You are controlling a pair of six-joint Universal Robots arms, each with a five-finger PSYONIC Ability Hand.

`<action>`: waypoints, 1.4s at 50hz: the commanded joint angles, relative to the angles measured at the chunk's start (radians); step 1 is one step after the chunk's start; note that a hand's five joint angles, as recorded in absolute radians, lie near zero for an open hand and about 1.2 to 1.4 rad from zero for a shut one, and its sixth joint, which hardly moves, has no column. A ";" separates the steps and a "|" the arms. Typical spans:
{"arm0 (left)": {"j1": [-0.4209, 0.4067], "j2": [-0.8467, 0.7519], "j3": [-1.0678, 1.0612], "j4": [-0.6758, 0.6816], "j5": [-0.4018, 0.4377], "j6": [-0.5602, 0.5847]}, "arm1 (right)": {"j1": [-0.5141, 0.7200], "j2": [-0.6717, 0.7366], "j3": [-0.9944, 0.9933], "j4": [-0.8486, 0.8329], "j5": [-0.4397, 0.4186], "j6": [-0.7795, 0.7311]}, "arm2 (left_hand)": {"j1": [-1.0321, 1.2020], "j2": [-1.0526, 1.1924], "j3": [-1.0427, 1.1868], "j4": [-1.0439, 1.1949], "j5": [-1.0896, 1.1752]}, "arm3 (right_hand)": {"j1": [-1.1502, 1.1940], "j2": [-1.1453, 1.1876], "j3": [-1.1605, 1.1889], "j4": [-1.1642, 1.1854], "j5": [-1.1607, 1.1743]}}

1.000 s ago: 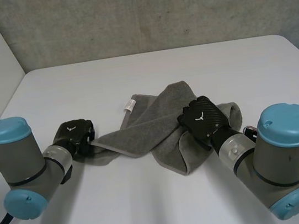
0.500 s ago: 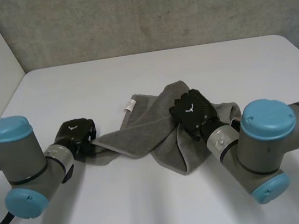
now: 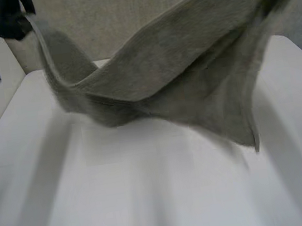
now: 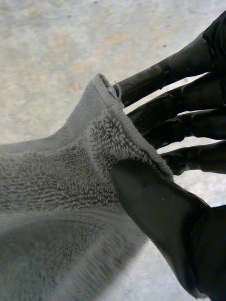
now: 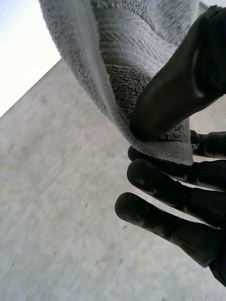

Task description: Fold the towel.

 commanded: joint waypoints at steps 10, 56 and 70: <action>0.084 -0.232 0.053 -0.192 0.091 0.104 | 0.054 0.228 -0.018 0.199 0.079 -0.334 | 0.099 0.053 0.052 0.033 0.074 | 0.061 0.070 0.046 0.052 0.054; 0.045 -0.648 0.112 0.204 0.042 0.090 | 0.209 0.620 -0.005 -0.010 -0.015 -0.455 | 0.099 0.053 0.052 0.033 0.074 | 0.061 0.070 0.046 0.052 0.054; 0.113 -0.582 -0.108 0.187 0.042 0.319 | 0.205 0.414 0.315 -0.261 -0.008 -0.408 | 0.099 0.053 0.052 0.033 0.074 | 0.061 0.070 0.046 0.052 0.054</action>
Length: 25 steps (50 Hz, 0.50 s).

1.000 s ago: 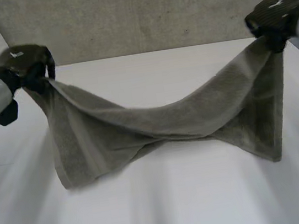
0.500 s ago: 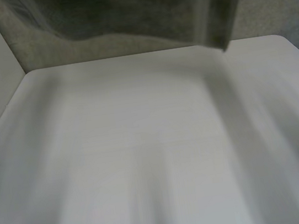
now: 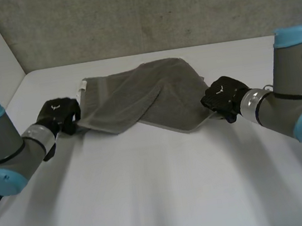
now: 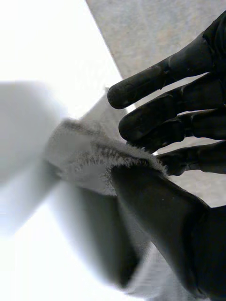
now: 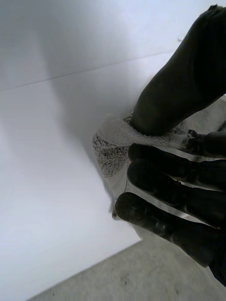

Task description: Fold the towel.

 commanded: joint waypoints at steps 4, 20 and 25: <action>0.044 0.140 -0.040 -0.026 -0.013 0.066 | -0.024 -0.266 0.095 -0.118 0.022 0.240 | 0.094 0.047 0.050 0.032 0.075 | 0.060 0.061 0.042 0.049 0.052; 0.096 0.580 -0.339 -0.063 0.134 -0.099 | -0.358 -0.626 0.202 0.083 -0.023 0.323 | 0.094 0.047 0.050 0.032 0.075 | 0.060 0.061 0.042 0.049 0.052; 0.091 0.599 -0.384 -0.063 0.171 -0.103 | -0.383 -0.659 0.268 0.096 -0.067 0.308 | 0.094 0.047 0.050 0.032 0.075 | 0.060 0.061 0.042 0.049 0.052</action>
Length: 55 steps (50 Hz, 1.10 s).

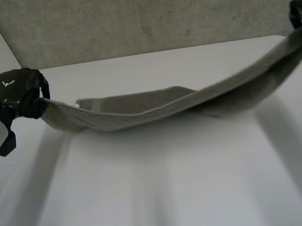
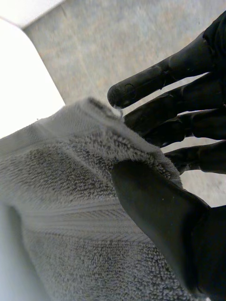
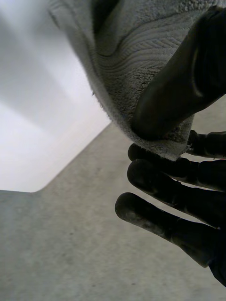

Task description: Fold the towel.

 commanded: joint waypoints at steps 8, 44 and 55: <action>-0.008 0.000 -0.053 0.031 0.074 -0.008 | -0.032 -0.020 0.115 -0.027 -0.070 -0.027 | 0.094 0.047 0.050 0.032 0.075 | 0.059 0.061 0.041 0.049 0.052; -0.131 -0.416 0.689 0.265 -0.239 -0.255 | 0.221 0.511 -0.738 -0.061 0.000 0.114 | 0.094 0.047 0.050 0.032 0.075 | 0.059 0.061 0.041 0.049 0.052; -0.043 -0.419 0.212 0.396 0.043 -0.166 | 0.178 0.483 -0.106 -0.202 -0.176 -0.072 | 0.094 0.047 0.050 0.032 0.075 | 0.059 0.061 0.041 0.049 0.052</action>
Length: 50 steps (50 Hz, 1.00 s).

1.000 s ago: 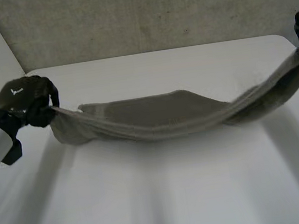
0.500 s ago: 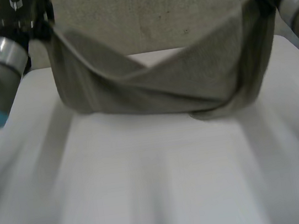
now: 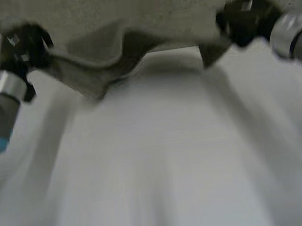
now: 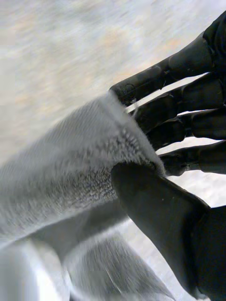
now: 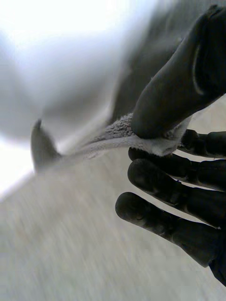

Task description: Fold the towel.

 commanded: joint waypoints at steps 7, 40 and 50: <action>0.081 0.028 -0.386 0.133 0.221 0.237 | -0.063 -0.025 0.582 -0.262 -0.054 -0.175 | 0.089 0.043 0.050 0.032 0.075 | 0.054 0.050 0.038 0.048 0.050; 0.087 0.638 -0.763 -0.055 0.274 0.094 | -0.588 -0.656 0.728 0.012 -0.203 -0.030 | 0.089 0.043 0.050 0.032 0.075 | 0.054 0.050 0.038 0.048 0.050; 0.093 0.615 -0.793 -0.041 0.290 0.096 | -0.592 -0.634 0.765 -0.002 -0.211 -0.040 | 0.089 0.043 0.050 0.032 0.075 | 0.054 0.050 0.038 0.048 0.050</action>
